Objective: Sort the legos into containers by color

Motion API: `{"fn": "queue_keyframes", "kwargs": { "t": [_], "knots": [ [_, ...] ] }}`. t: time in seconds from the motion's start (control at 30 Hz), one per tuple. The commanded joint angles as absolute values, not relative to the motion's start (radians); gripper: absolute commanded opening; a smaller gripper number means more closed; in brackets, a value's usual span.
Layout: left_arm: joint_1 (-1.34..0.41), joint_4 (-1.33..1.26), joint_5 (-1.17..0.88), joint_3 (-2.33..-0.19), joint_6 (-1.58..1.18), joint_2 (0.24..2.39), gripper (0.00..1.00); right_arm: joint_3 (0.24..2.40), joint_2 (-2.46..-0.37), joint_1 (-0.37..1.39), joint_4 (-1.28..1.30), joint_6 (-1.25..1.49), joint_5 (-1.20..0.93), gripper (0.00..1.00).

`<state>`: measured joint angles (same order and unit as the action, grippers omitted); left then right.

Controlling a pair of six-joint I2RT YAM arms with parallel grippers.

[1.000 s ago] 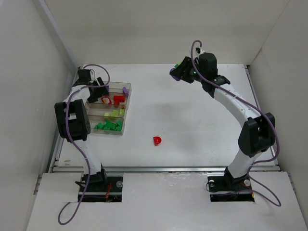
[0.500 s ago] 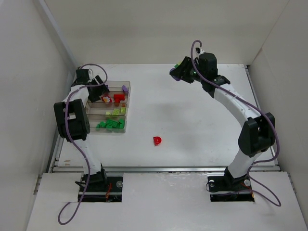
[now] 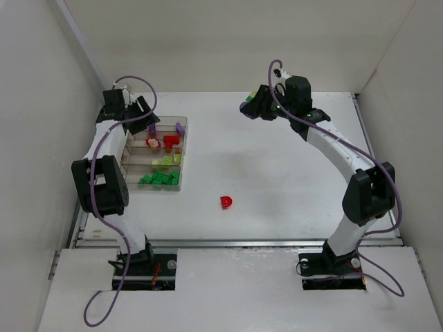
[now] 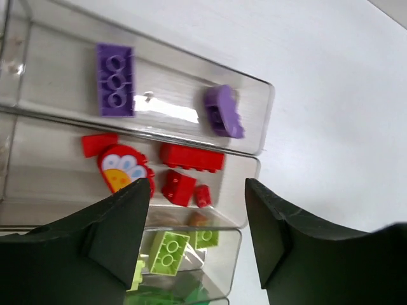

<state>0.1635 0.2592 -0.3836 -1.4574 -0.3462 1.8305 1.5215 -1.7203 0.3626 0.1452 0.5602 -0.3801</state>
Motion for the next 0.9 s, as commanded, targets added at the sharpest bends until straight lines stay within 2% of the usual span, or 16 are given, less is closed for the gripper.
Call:
{"fn": "queue_keyframes", "kwargs": {
  "t": [0.0, 0.1, 0.13, 0.2, 0.33, 0.5, 0.7, 0.87],
  "knots": [
    [0.126, 0.250, -0.475, -1.500, -0.198, 1.708, 0.57, 1.540, -1.654, 0.373, 0.087, 0.408, -0.512, 0.06],
    [0.078, 0.250, -0.587, -1.479, 0.031, 1.658, 0.49, 1.500, -1.605, 0.373, 0.087, 0.270, -0.616, 0.03],
    [0.060, 0.259, -0.625, -1.467, 0.105, 1.628, 0.41, 1.488, -1.591, 0.373, 0.087, 0.243, -0.693, 0.01],
    [-0.006, 0.287, -0.736, -1.466, 0.236, 1.599, 0.34, 1.453, -1.554, 0.373, 0.087, 0.191, -0.762, 0.00],
    [-0.135, 0.449, -0.972, -1.477, 0.513, 1.554, 0.30, 1.401, -1.488, 0.373, 0.087, 0.124, -0.868, 0.00],
    [-0.267, 0.523, -1.089, -1.538, 0.659, 1.517, 0.42, 1.271, -1.361, 0.434, 0.087, -0.040, -0.839, 0.00],
    [-0.374, 0.557, -1.155, -1.578, 0.693, 1.487, 0.63, 1.164, -1.261, 0.486, 0.087, -0.140, -0.799, 0.00],
    [-0.417, 0.557, -1.173, -1.588, 0.640, 1.477, 0.66, 1.152, -1.252, 0.520, 0.087, -0.164, -0.808, 0.00]
  ]
}}
